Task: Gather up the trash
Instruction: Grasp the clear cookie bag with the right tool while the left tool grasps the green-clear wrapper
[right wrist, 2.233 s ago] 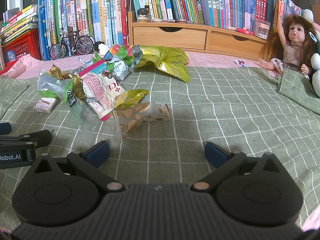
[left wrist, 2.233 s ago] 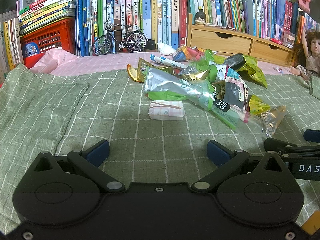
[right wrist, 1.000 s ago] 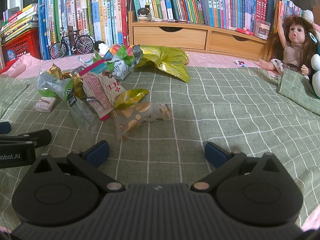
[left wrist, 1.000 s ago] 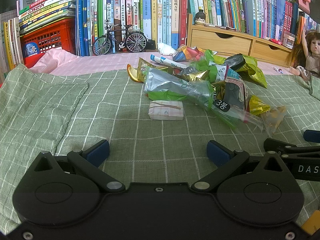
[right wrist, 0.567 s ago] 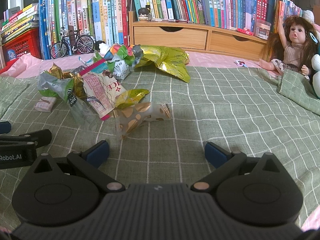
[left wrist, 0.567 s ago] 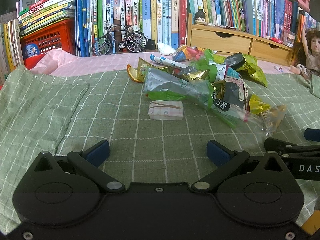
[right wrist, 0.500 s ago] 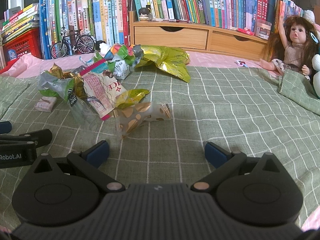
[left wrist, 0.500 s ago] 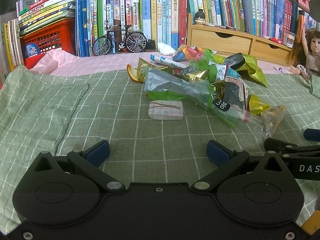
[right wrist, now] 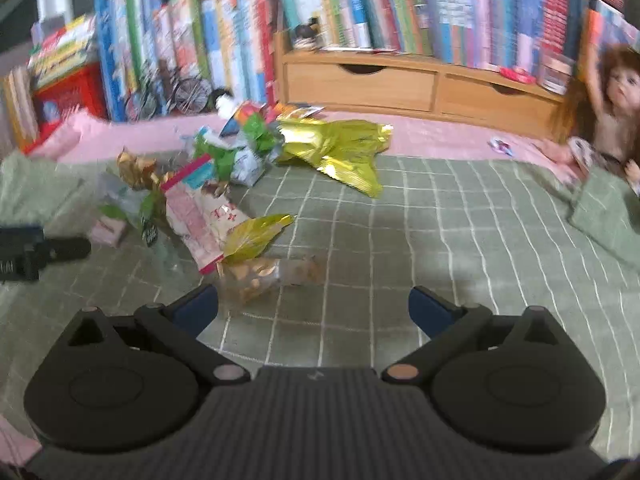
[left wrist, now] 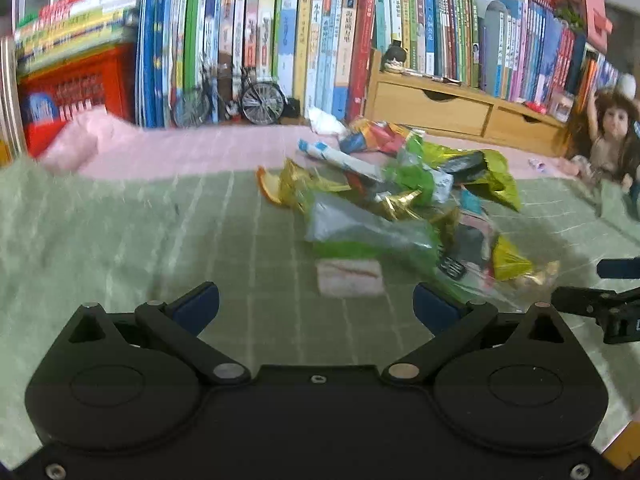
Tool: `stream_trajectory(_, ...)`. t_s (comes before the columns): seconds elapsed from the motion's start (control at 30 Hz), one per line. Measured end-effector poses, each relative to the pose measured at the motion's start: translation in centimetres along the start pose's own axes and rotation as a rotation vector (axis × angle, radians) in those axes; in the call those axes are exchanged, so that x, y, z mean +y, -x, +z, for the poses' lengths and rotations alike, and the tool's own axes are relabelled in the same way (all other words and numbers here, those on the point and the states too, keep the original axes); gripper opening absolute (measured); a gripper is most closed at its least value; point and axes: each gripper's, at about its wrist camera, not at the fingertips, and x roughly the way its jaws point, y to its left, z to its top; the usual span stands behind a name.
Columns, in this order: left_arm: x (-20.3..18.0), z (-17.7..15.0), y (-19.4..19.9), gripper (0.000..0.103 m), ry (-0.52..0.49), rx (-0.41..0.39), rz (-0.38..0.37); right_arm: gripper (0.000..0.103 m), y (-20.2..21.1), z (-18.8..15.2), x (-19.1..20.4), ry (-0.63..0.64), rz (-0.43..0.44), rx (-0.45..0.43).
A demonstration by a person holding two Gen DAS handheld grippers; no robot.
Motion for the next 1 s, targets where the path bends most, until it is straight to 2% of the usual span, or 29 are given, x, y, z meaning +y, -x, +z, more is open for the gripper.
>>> stream_trajectory(0.07, 0.0, 0.3, 0.0, 0.103, 0.000, -0.008, 0.004, 0.103, -0.8, 0.2, 0.5, 0.013, 0.029, 0.018)
stream_trajectory(0.13, -0.1, 0.3, -0.1, 0.103, 0.013, -0.005, -0.025, 0.103, -1.7, 0.3, 0.9, 0.008, 0.058, 0.023)
stream_trajectory(0.3, -0.9, -0.4, -0.9, 0.103, -0.009, 0.028, -0.061, 0.099, -3.8, 0.2, 1.1, -0.025, 0.057, 0.018)
stream_trajectory(0.4, -1.6, -1.0, -1.5, 0.103, -0.041, 0.042, -0.067, 0.088, -3.9, 0.2, 1.0, -0.013, 0.046, -0.011)
stream_trajectory(0.43, -1.9, -1.1, -1.8, 0.103, -0.052, 0.040, -0.074, 0.076, -3.8, 0.2, 0.9, -0.011, 0.043, -0.019)
stream_trajectory(0.47, -2.1, -1.2, -2.0, 0.103, -0.060, 0.040, -0.080, 0.070, -3.7, 0.2, 0.7, -0.016, 0.047, -0.026)
stream_trajectory(0.57, -2.8, -1.2, -2.6, 0.103, -0.081, 0.035, -0.105, 0.061, -3.2, 0.0, -0.3, -0.060, 0.073, -0.043)
stream_trajectory(0.67, -3.3, -1.1, -3.1, 0.103, -0.089, 0.025, -0.102, 0.057, -2.7, -0.4, -1.2, -0.096, 0.099, -0.054)
stream_trajectory(0.83, -3.4, -0.3, -4.1, 0.103, -0.052, 0.026, -0.104, 0.057, -1.9, -1.2, -1.8, -0.110, 0.114, -0.069)
stream_trajectory(0.9, -3.4, 0.1, -3.9, 0.103, -0.034, 0.005, -0.115, 0.057, -1.7, -1.4, -2.0, -0.113, 0.119, -0.070)
stream_trajectory(1.0, -3.3, 0.8, -3.5, 0.103, -0.026, -0.039, -0.089, 0.058, -1.4, -1.8, -2.1, -0.106, 0.112, -0.073)
